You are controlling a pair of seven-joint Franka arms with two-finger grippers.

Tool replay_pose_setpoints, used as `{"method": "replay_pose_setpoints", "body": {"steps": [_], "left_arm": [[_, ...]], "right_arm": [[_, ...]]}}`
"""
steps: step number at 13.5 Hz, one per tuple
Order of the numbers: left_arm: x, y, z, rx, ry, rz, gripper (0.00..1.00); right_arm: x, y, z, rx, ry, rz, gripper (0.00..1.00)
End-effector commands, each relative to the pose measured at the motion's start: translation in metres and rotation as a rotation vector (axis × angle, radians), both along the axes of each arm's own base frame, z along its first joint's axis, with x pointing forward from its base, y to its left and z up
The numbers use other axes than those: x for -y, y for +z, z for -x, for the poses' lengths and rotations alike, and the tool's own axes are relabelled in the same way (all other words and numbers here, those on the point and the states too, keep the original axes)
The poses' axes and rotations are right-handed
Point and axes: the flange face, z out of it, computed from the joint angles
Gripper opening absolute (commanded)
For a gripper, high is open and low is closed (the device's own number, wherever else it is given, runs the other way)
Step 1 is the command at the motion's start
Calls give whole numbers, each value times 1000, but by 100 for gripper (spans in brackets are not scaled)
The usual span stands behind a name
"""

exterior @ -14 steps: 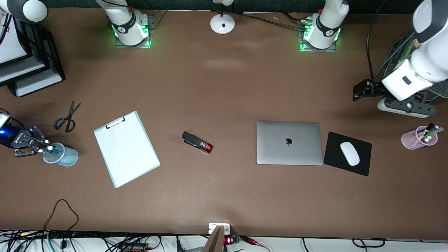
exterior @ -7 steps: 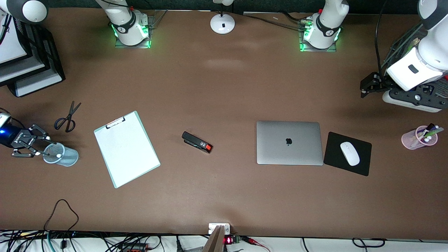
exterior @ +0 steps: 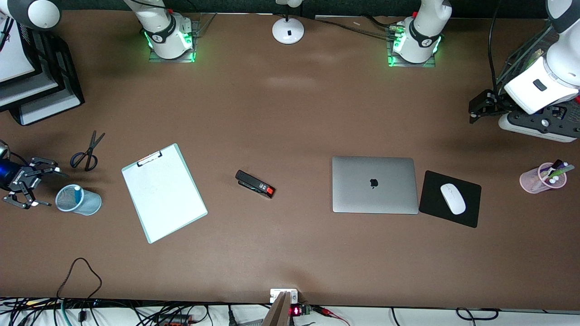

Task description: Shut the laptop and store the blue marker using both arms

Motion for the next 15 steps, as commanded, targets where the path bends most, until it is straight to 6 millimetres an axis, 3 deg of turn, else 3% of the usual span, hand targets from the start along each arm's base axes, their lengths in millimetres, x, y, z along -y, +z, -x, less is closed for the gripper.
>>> {"method": "replay_pose_setpoints", "body": {"steps": [1,8,15], "left_arm": [[1,8,3,-6,-15,-8,100],[0,14,2,4,-19,-6,100],[1,14,4,-8,-26,-11,100]], "right_arm": [[-7,27,-6,-25,-8,-2,100],[-50,112,-22,-281,-53,182,100],[-126,182,-32,-570,-175,423,100]]}}
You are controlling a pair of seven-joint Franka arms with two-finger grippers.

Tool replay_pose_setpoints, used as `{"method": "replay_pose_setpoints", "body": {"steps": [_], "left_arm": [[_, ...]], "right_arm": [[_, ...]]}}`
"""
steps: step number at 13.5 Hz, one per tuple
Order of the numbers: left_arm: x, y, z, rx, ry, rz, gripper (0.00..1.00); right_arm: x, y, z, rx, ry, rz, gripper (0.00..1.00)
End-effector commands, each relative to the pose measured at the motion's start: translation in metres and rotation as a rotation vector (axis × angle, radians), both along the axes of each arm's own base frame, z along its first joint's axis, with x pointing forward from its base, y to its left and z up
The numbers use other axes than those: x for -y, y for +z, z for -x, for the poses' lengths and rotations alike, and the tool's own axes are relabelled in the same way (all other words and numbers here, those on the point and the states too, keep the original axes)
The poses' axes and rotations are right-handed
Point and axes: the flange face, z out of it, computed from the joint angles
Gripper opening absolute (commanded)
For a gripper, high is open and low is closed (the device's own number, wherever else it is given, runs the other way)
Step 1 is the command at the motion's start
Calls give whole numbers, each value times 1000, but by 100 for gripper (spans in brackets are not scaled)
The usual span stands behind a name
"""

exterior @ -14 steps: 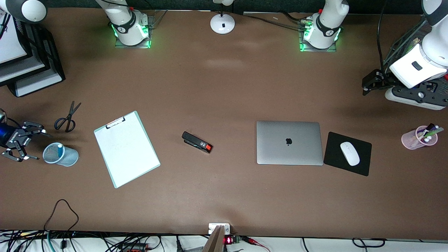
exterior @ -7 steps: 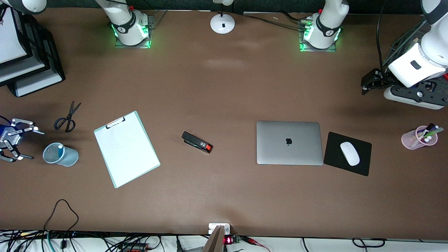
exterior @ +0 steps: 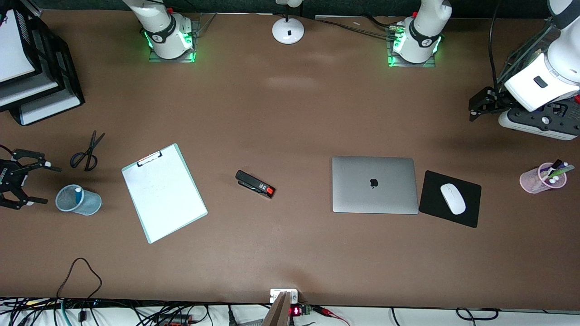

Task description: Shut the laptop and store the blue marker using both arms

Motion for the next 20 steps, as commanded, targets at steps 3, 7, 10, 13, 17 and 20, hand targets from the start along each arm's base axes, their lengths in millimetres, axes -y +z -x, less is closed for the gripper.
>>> {"method": "replay_pose_setpoints", "body": {"steps": [3,7,10,13,17,20], "left_arm": [[-3,7,1,-4,-21,-15,100],[-7,8,1,1,-18,-15,100],[-3,7,2,-4,-23,-19,100],[-1,7,2,-2,-26,-19,100],[0,8,2,-4,-25,-19,100],[-1,8,2,-4,-24,-19,100]], "right_arm": [[-48,50,6,-149,-102,156,100],[-79,78,11,-212,-173,242,100],[-104,94,17,-298,-250,290,100],[-138,116,24,-341,-321,359,100],[-170,145,44,-439,-457,429,100],[-183,156,56,-530,-565,468,100]]}}
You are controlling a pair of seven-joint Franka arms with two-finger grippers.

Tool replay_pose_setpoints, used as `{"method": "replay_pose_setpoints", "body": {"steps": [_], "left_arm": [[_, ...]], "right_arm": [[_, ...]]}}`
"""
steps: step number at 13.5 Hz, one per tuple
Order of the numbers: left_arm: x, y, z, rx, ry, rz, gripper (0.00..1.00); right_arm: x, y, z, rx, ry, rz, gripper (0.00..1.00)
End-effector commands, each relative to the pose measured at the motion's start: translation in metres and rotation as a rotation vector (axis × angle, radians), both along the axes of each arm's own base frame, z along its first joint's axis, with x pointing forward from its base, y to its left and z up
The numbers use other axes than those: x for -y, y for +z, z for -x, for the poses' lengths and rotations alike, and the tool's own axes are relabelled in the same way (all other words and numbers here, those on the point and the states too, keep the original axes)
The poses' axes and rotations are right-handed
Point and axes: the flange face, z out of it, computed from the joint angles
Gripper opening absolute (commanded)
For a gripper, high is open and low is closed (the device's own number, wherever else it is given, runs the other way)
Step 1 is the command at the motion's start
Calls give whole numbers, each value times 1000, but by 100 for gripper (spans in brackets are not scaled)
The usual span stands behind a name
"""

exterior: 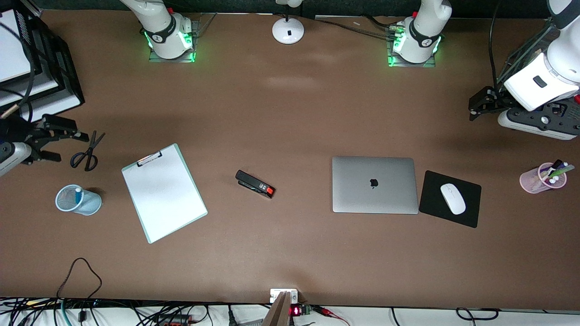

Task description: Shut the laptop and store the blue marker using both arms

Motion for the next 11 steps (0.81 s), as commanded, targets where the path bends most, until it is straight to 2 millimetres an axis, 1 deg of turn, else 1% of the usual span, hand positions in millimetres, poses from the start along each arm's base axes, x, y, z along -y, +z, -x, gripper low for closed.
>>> {"method": "replay_pose_setpoints", "body": {"steps": [1,2,3,5,6,7,9,11], "left_arm": [[-2,7,2,-1,-18,-16,100],[-2,7,2,-1,-19,-16,100],[-2,7,1,-1,-18,-18,100],[-2,7,1,-1,-19,-16,100],[-2,7,1,-1,-19,-16,100],[-2,7,1,0,-20,-16,100],[-2,8,1,0,-19,-16,100],[-2,7,1,-1,-19,-16,100]], "right_arm": [[-4,7,18,-70,-99,54,100],[-8,14,22,-74,-130,76,100],[-17,18,26,-83,-151,104,100],[-26,29,36,-113,-227,142,100],[-36,33,42,-126,-259,151,100],[-37,34,47,-136,-292,169,100],[-49,40,57,-127,-300,221,100],[-49,42,70,-121,-312,261,100]]}}
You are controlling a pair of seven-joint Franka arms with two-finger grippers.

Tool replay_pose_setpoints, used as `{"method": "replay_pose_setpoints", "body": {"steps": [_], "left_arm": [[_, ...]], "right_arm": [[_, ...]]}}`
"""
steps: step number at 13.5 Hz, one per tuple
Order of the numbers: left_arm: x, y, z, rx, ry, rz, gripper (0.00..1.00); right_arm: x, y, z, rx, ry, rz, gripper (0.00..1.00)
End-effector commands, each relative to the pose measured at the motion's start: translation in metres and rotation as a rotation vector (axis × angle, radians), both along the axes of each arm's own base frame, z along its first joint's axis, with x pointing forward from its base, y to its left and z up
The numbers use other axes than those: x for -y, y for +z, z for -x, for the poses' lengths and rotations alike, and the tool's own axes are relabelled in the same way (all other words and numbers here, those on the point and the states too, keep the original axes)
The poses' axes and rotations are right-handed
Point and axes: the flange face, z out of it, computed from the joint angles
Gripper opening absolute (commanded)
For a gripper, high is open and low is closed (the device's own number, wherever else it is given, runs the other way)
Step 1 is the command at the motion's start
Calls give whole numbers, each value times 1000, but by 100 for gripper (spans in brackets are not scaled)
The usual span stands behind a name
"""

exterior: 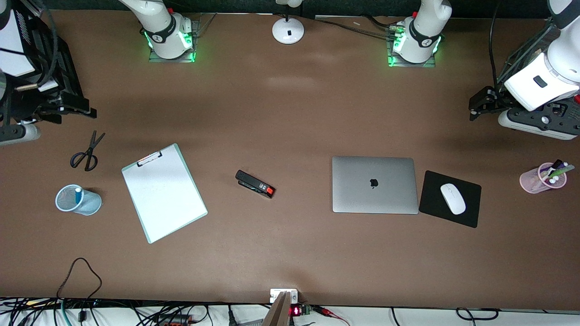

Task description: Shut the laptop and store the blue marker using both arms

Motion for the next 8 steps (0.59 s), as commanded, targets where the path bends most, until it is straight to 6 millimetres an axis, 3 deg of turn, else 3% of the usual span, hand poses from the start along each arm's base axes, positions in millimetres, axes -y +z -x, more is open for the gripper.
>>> {"method": "replay_pose_setpoints", "body": {"steps": [1,8], "left_arm": [[-2,8,1,0,-20,-16,100],[-1,8,2,0,-22,-16,100]], "right_arm": [[-3,3,26,6,-15,50,100],[12,-7,52,79,-42,58,100]]}}
